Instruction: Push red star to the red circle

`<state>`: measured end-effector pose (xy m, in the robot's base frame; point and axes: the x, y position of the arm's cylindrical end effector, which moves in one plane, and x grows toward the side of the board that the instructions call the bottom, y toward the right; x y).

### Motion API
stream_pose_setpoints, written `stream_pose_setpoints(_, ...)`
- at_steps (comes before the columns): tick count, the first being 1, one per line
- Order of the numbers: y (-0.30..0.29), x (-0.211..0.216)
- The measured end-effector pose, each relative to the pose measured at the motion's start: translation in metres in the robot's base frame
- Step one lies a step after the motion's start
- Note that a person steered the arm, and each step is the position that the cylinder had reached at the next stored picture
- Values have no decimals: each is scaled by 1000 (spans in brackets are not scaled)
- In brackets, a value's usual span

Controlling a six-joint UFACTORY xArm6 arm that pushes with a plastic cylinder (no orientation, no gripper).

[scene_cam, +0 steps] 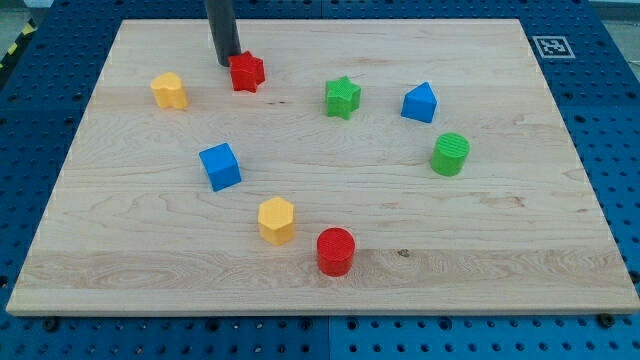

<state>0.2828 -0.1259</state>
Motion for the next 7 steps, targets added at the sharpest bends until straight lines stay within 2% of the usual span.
stream_pose_setpoints(2, 52, 20)
stream_pose_setpoints(3, 56, 33)
stream_pose_setpoints(5, 55, 72)
stream_pose_setpoints(7, 21, 97)
